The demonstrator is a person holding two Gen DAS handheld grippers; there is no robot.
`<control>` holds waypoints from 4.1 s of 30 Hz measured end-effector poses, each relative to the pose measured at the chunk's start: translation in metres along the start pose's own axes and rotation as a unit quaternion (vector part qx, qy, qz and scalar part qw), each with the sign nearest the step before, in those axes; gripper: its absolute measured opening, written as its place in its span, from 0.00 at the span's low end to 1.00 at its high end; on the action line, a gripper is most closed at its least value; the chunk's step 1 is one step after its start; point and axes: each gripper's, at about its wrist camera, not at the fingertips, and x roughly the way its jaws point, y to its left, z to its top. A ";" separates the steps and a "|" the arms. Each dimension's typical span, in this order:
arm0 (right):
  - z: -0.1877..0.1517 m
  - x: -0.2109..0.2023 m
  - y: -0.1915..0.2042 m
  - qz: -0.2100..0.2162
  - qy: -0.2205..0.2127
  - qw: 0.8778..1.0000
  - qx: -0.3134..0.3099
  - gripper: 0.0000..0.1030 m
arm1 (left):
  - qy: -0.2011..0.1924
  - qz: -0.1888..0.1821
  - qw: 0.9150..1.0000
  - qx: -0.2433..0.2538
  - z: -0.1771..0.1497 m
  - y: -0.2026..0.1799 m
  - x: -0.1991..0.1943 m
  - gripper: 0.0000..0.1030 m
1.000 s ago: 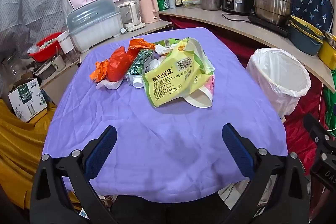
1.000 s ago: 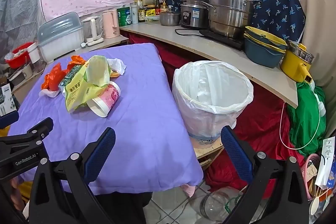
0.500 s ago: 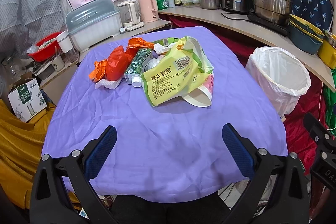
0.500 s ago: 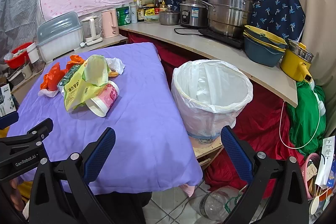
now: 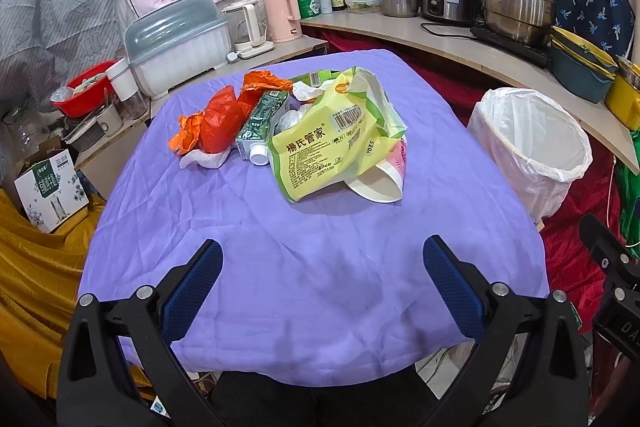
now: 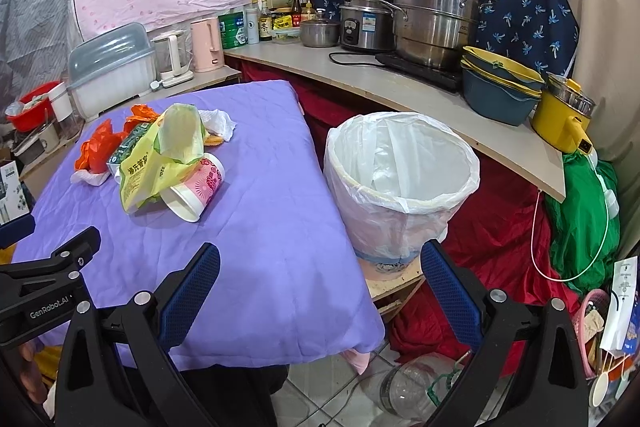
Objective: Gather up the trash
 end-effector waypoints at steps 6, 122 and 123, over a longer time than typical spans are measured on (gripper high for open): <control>0.003 -0.001 0.005 -0.004 0.002 1.000 0.002 0.93 | -0.001 0.000 1.000 0.002 -0.002 -0.003 0.000 0.93; 0.103 0.107 0.107 0.105 -0.029 0.994 0.031 0.07 | 0.054 -0.010 0.996 -0.073 0.036 0.100 0.110 0.93; 0.106 0.103 0.097 0.098 -0.036 0.994 0.041 0.07 | 0.054 -0.016 0.996 -0.070 0.036 0.095 0.109 0.93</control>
